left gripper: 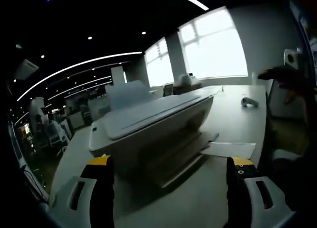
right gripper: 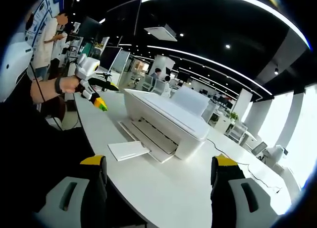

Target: Remove the paper from the printer output slot and place it on top of the printer

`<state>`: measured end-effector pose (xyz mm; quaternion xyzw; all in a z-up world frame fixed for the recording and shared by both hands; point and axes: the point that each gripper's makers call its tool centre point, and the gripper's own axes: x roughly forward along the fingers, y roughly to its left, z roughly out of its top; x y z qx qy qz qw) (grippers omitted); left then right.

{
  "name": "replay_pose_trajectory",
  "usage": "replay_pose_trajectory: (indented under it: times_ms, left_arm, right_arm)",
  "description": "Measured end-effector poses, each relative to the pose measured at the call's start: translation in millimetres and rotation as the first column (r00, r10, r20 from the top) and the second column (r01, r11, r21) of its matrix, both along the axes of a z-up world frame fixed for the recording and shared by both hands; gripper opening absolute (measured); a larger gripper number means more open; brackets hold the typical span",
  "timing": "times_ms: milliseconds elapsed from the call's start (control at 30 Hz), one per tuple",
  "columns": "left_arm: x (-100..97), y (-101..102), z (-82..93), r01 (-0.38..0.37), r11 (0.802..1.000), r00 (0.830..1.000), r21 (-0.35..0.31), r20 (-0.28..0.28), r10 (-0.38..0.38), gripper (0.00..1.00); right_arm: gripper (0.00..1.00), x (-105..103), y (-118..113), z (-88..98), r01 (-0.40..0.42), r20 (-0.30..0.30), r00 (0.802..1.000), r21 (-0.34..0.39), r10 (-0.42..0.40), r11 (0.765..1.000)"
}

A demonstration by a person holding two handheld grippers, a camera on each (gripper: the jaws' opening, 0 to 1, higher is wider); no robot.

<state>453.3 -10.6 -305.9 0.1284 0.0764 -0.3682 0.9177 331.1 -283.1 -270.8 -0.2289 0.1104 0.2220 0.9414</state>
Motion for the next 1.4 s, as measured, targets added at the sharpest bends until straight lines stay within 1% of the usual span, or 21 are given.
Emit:
replay_pose_trajectory:
  times_ms: [100, 200, 367, 500, 633, 800, 1133, 1267, 1400]
  left_arm:
    - [-3.3, -2, 1.0, 0.008, 1.0, 1.0, 0.01, 0.001, -0.008, 0.97]
    - [-5.7, -1, 7.0, 0.011, 1.0, 1.0, -0.003, 0.011, -0.011, 0.97]
    - [-13.2, -2, 9.5, 0.022, 1.0, 1.0, -0.004, 0.01, -0.022, 0.97]
    - [-19.3, -4, 7.2, 0.037, 0.999, 0.999, -0.002, 0.001, -0.037, 0.97]
    - [-24.6, -2, 7.1, 0.043, 0.999, 0.999, -0.012, -0.004, -0.043, 0.97]
    - [-28.9, 0, 4.7, 0.045, 0.999, 0.999, -0.009, -0.012, -0.045, 0.97]
    - [-39.4, 2, 4.0, 0.051, 0.999, 0.999, -0.003, -0.018, -0.052, 0.97]
    - [-44.8, 1, 6.0, 0.064, 0.998, 0.998, -0.008, -0.011, -0.064, 0.97]
    - [-49.3, 5, 3.3, 0.063, 0.998, 0.998, -0.001, -0.017, -0.063, 0.97]
  right_arm:
    - [0.82, 0, 0, 0.0, 0.0, 0.0, 1.0, 0.001, 0.0, 1.0]
    - [0.82, 0, -1, 0.4, 0.003, 0.001, 1.0, 0.003, -0.003, 1.0]
    - [0.82, 0, -1, -0.2, 0.005, 0.0, 1.0, 0.001, -0.005, 1.0]
    - [0.82, 0, -1, -0.3, 0.004, 0.001, 1.0, 0.004, -0.004, 1.0]
    - [0.82, 1, -2, -2.5, 0.006, -0.006, 1.0, 0.005, -0.006, 1.0]
    - [0.82, 1, -5, -1.6, 0.011, -0.003, 1.0, 0.007, -0.011, 1.0]
    - [0.82, 2, -6, -1.5, 0.014, -0.003, 1.0, 0.006, -0.014, 1.0]
    - [0.82, 4, -10, -4.7, 0.026, -0.009, 1.0, 0.009, -0.026, 1.0]
    - [0.82, 4, -12, -6.1, 0.032, -0.015, 0.999, 0.013, -0.031, 0.999]
